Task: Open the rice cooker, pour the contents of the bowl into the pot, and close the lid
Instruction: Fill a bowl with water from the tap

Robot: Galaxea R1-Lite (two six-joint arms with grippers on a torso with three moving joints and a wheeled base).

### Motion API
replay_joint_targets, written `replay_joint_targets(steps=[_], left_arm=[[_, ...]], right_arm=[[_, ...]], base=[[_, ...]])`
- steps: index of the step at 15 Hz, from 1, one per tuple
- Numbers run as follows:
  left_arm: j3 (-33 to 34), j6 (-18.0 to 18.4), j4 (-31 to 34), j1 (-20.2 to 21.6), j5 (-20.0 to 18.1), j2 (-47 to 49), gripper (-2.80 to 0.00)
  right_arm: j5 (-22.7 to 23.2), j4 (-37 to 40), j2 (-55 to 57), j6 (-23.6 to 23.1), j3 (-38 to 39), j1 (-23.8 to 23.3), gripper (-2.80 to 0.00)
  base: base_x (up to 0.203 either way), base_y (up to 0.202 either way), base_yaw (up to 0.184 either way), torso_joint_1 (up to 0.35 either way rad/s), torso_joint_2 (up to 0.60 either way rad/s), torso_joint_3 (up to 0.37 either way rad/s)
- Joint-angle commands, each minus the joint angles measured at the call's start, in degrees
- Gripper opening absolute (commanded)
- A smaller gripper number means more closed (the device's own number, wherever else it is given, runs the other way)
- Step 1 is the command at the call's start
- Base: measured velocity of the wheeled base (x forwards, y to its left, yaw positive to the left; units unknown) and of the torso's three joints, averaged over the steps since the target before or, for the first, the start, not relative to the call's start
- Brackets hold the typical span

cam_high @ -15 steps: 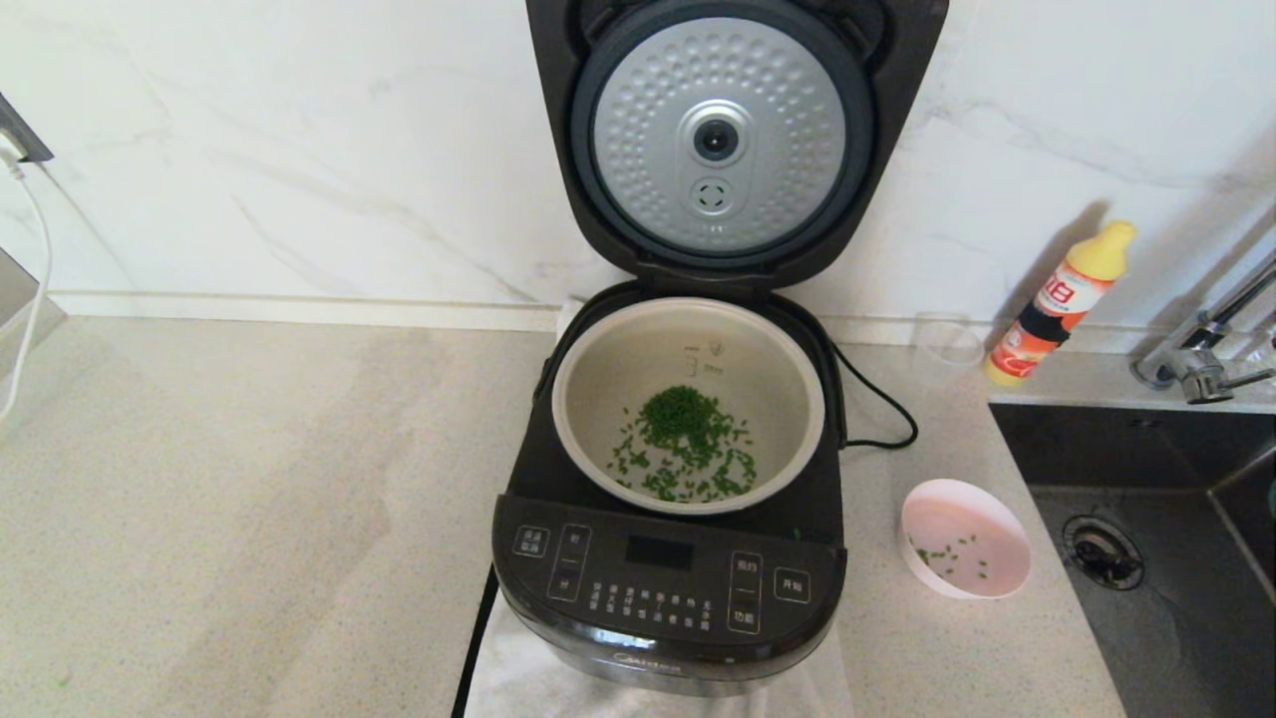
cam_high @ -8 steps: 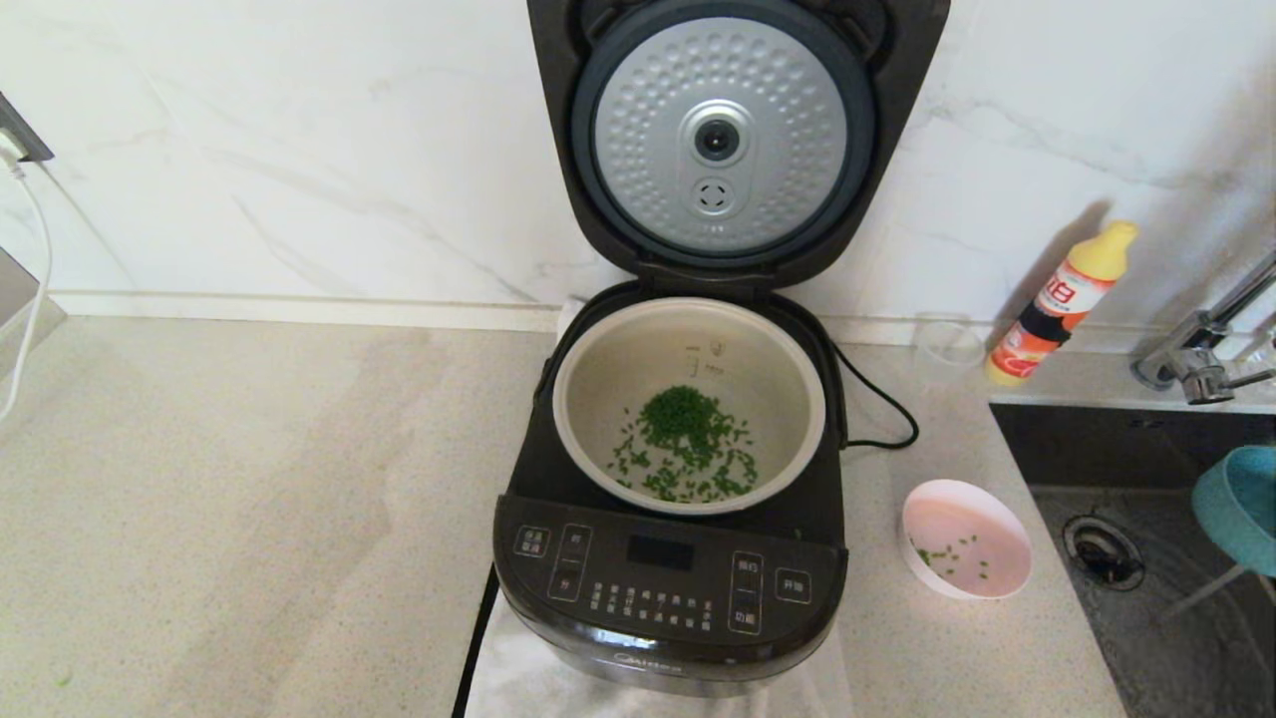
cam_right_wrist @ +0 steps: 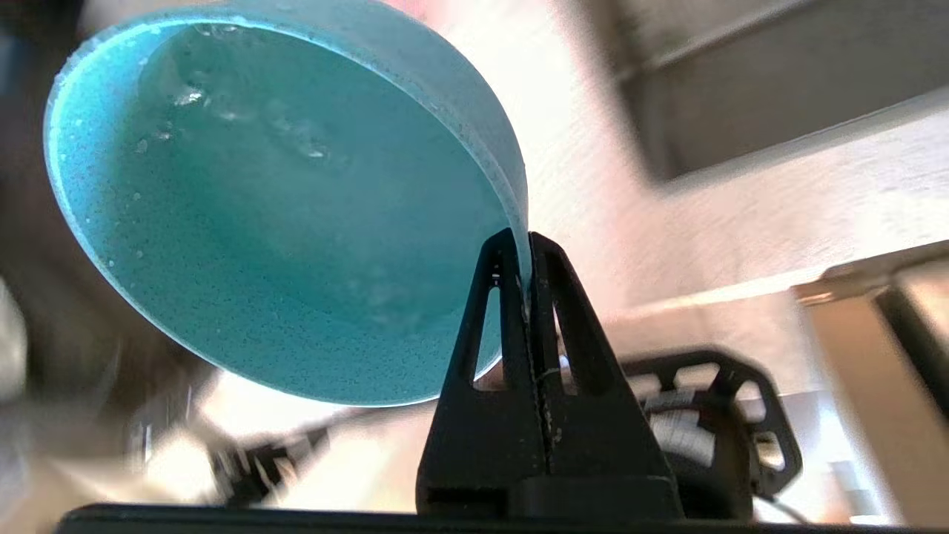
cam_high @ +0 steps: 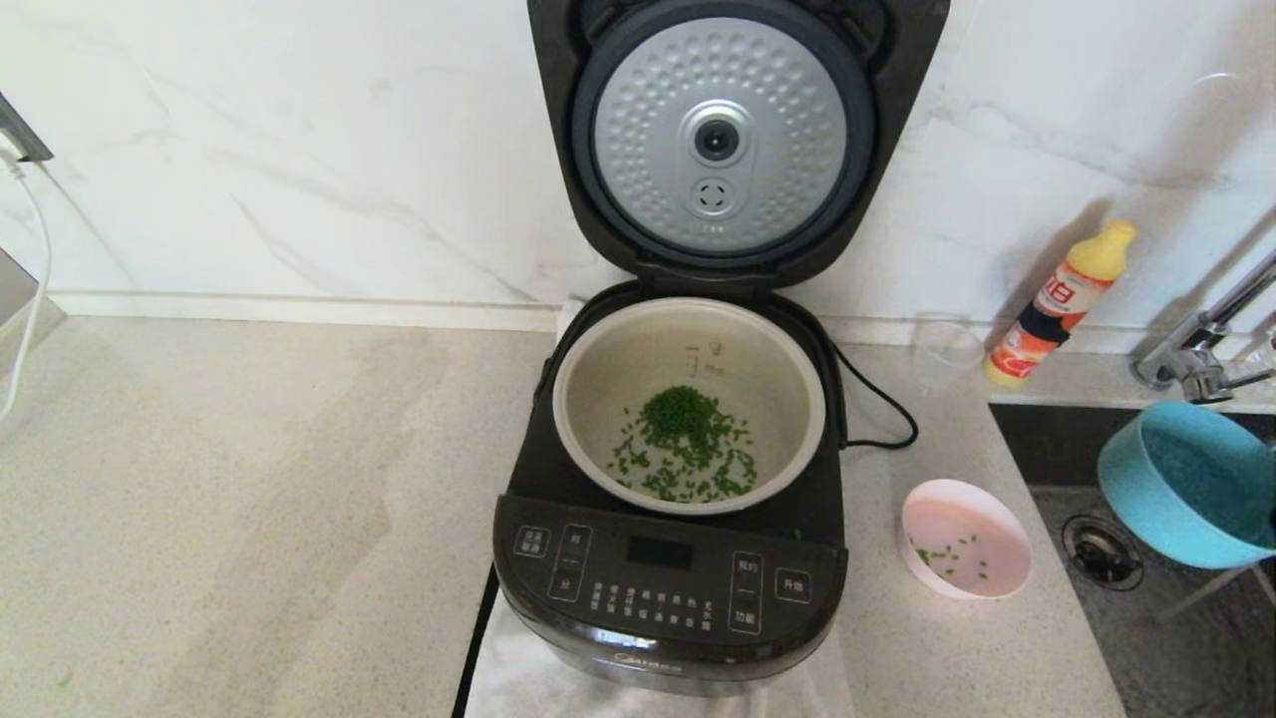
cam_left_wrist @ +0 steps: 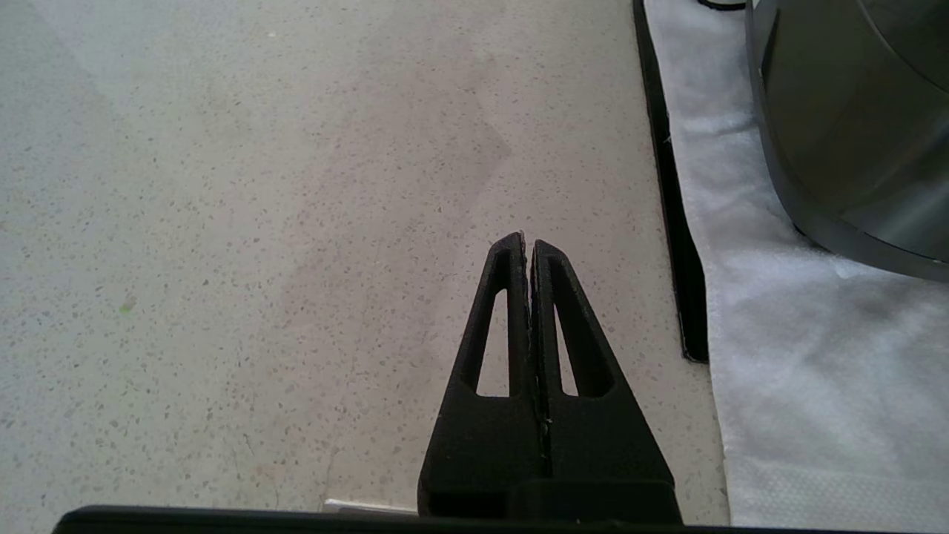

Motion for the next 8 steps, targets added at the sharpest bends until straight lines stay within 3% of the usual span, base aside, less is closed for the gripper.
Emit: replay_joint_targets(steps=[1, 8], left_arm=[[0.5, 0.0, 0.0, 0.0, 0.0, 0.0, -2.80], [0.5, 0.0, 0.0, 0.0, 0.0, 0.0, -2.80]], right_arm=[[-0.6, 4.3, -3.1, 0.4, -4.0, 8.0, -2.80], [-2.6, 14.2, -0.9, 7.5, -21.3, 28.4, -2.80]], base=[[0.000, 0.000, 0.000, 0.000, 0.00, 0.000], [0.000, 0.000, 0.000, 0.000, 0.00, 0.000]])
